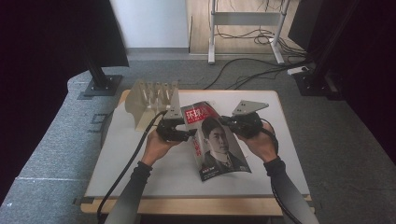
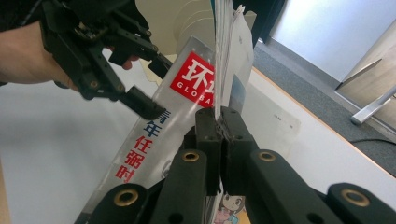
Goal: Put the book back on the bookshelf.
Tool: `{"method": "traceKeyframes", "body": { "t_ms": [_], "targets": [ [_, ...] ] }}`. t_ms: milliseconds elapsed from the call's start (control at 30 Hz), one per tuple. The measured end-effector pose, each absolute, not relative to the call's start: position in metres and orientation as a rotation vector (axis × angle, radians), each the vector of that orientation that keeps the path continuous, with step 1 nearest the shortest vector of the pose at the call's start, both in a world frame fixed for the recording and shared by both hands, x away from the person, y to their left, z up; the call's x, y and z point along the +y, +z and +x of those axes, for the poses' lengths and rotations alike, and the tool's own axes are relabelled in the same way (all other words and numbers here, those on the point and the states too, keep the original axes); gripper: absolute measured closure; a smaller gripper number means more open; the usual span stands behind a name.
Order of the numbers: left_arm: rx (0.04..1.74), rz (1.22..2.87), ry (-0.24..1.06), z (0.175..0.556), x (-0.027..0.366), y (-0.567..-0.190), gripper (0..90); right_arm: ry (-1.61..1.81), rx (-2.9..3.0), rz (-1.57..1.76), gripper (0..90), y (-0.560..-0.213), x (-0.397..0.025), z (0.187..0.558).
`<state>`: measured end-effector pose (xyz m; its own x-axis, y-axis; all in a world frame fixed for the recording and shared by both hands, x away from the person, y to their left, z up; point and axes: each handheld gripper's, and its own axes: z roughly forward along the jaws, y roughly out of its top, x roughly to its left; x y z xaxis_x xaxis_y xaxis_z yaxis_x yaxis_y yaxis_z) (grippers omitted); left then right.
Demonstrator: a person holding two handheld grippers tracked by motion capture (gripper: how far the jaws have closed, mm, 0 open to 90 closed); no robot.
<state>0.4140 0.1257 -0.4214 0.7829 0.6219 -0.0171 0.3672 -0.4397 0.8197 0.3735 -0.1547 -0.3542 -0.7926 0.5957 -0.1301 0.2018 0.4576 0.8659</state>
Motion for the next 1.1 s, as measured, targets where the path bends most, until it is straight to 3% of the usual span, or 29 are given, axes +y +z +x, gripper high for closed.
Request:
{"method": "traceKeyframes", "body": {
  "t_ms": [100, 200, 500, 600, 867, 1000, 1100],
  "targets": [
    [0.752, 2.102, 0.419, 0.414, 0.124, -0.418, 53.6, 1.28, 2.291, 0.67, 86.5, -0.354, -0.155, 0.374],
    [0.768, 2.098, 0.38, 0.415, 0.126, -0.414, 64.7, 1.271, 2.288, 0.669, 86.5, -0.354, -0.156, 0.374],
    [0.744, 2.026, 0.386, 0.41, 0.131, -0.393, 76.3, 1.255, 2.254, 0.69, 86.5, -0.351, -0.162, 0.379],
    [0.712, 2.017, 0.443, 0.404, 0.135, -0.38, 79.1, 1.272, 2.226, 0.701, 86.4, -0.347, -0.163, 0.38],
    [0.645, 2.062, 0.458, 0.386, 0.135, -0.366, 78.1, 1.301, 2.219, 0.718, 86.4, -0.354, -0.173, 0.376],
    [0.582, 2.152, 0.502, 0.382, 0.121, -0.363, 68.0, 1.307, 2.224, 0.685, 86.4, -0.354, -0.181, 0.364],
    [0.584, 2.157, 0.467, 0.386, 0.113, -0.361, 63.3, 1.312, 2.219, 0.68, 86.4, -0.356, -0.188, 0.357]
  ]
}}
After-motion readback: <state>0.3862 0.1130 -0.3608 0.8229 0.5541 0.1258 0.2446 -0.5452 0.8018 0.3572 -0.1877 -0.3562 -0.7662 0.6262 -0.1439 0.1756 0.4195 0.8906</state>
